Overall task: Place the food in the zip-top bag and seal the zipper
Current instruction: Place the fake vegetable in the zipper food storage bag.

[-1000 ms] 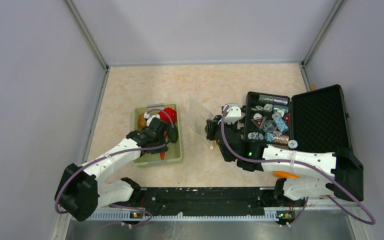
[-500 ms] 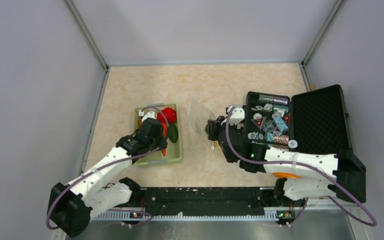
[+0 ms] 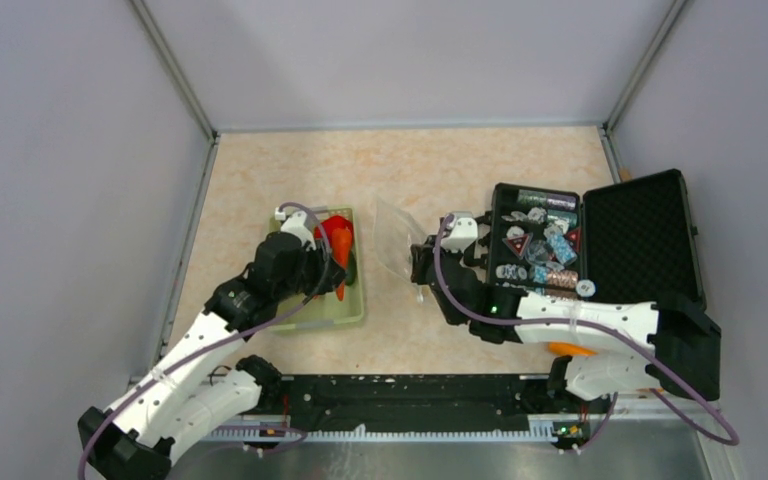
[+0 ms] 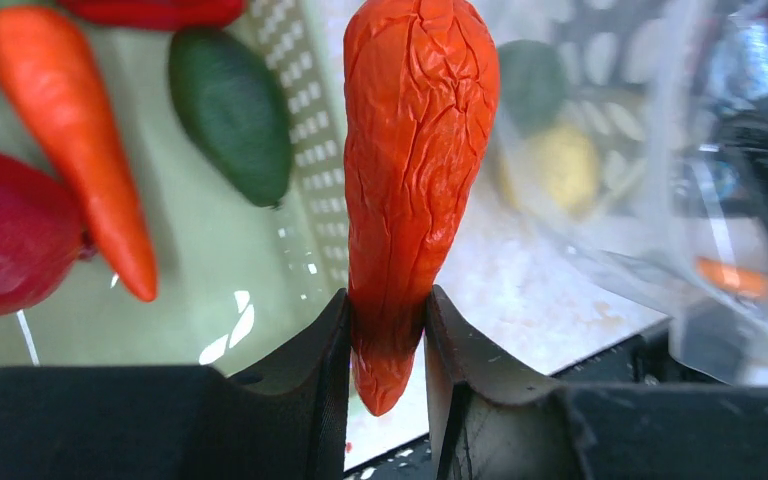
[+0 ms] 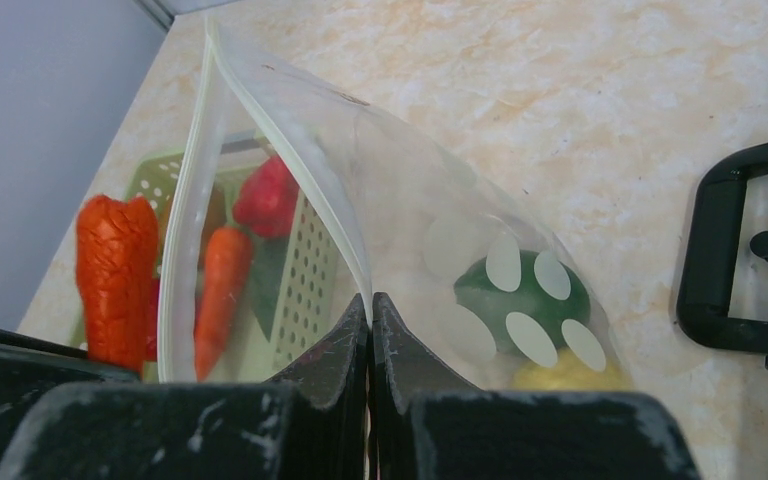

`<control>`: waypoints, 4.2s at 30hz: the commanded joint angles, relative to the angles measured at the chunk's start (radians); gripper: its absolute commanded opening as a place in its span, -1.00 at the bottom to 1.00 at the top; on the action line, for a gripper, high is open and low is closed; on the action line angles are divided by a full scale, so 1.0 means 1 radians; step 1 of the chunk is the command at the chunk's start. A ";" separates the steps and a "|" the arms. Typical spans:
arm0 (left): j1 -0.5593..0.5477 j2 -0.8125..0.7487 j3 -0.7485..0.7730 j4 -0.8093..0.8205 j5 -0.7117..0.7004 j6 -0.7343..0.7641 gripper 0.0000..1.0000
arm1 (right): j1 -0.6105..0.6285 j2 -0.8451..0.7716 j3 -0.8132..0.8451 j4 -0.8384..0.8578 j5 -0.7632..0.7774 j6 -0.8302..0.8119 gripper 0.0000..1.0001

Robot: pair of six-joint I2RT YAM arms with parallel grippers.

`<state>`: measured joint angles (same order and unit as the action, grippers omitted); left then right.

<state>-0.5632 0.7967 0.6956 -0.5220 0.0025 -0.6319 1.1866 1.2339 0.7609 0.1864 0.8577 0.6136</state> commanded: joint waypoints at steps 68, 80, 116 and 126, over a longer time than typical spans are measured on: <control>0.015 0.226 0.237 0.055 0.374 -0.267 -0.73 | 0.174 0.200 -0.056 0.668 0.002 -0.676 -1.00; 0.050 0.160 0.143 0.178 0.354 -0.401 -0.68 | 0.173 0.206 -0.045 0.682 -0.066 -0.657 -1.00; 0.061 0.124 0.102 0.162 0.244 -0.456 0.33 | 0.173 0.159 -0.068 0.699 -0.144 -0.547 -1.00; 0.060 0.088 0.139 0.092 0.173 -0.393 0.00 | 0.138 0.126 0.098 0.271 -0.079 -0.313 -1.00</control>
<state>-0.5049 0.9234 0.7948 -0.4122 0.2298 -1.0706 1.3388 1.4078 0.7616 0.6285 0.7586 0.1745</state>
